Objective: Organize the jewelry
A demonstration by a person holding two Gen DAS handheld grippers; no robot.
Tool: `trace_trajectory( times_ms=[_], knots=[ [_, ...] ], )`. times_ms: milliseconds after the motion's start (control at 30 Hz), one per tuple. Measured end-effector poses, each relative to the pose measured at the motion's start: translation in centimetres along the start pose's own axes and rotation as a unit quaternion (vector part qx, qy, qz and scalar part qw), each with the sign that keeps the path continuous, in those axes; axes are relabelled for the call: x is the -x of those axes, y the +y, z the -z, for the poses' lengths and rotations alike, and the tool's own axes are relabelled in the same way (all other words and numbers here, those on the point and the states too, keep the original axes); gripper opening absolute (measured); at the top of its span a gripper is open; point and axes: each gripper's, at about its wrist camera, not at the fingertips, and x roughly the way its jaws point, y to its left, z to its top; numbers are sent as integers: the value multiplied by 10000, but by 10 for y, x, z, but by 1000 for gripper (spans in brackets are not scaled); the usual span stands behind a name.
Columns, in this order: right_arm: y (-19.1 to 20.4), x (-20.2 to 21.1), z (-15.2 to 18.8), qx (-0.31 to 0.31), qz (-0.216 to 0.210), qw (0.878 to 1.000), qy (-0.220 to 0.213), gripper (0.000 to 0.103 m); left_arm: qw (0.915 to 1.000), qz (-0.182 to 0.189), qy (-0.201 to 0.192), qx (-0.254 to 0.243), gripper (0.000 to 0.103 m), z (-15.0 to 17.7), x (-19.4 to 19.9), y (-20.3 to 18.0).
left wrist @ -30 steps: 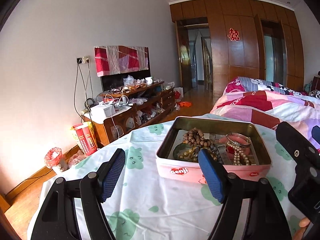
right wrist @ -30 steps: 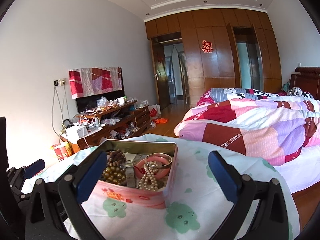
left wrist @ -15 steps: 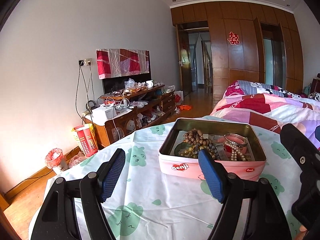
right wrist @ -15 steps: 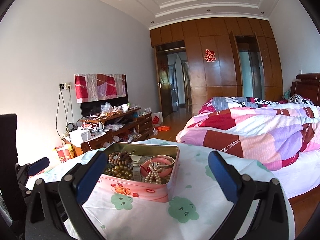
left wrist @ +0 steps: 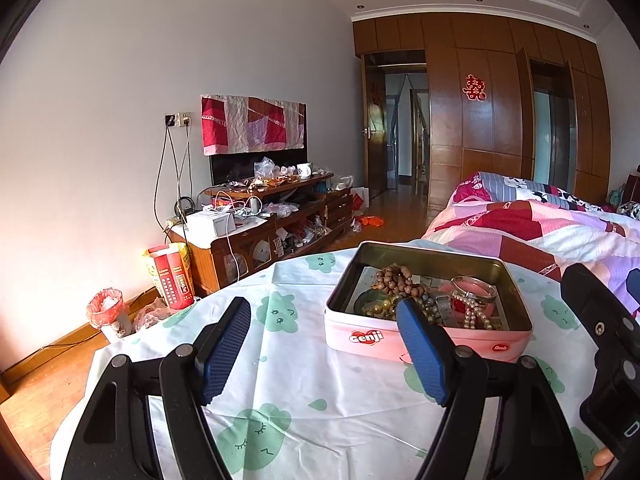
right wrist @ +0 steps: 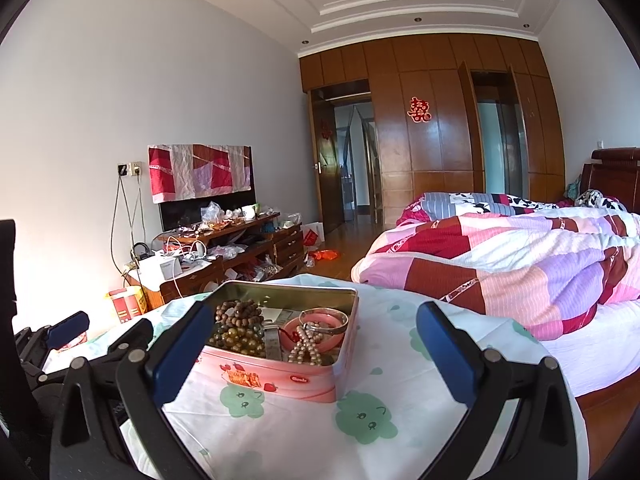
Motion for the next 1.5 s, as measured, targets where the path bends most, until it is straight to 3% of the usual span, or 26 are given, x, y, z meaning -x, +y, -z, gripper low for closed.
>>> trace_trajectory(
  times_ms=[1500],
  knots=[
    [-6,-1,2,-34,50,10000,21,103,10000,-13,-16,-51,76,0,2,2]
  ],
)
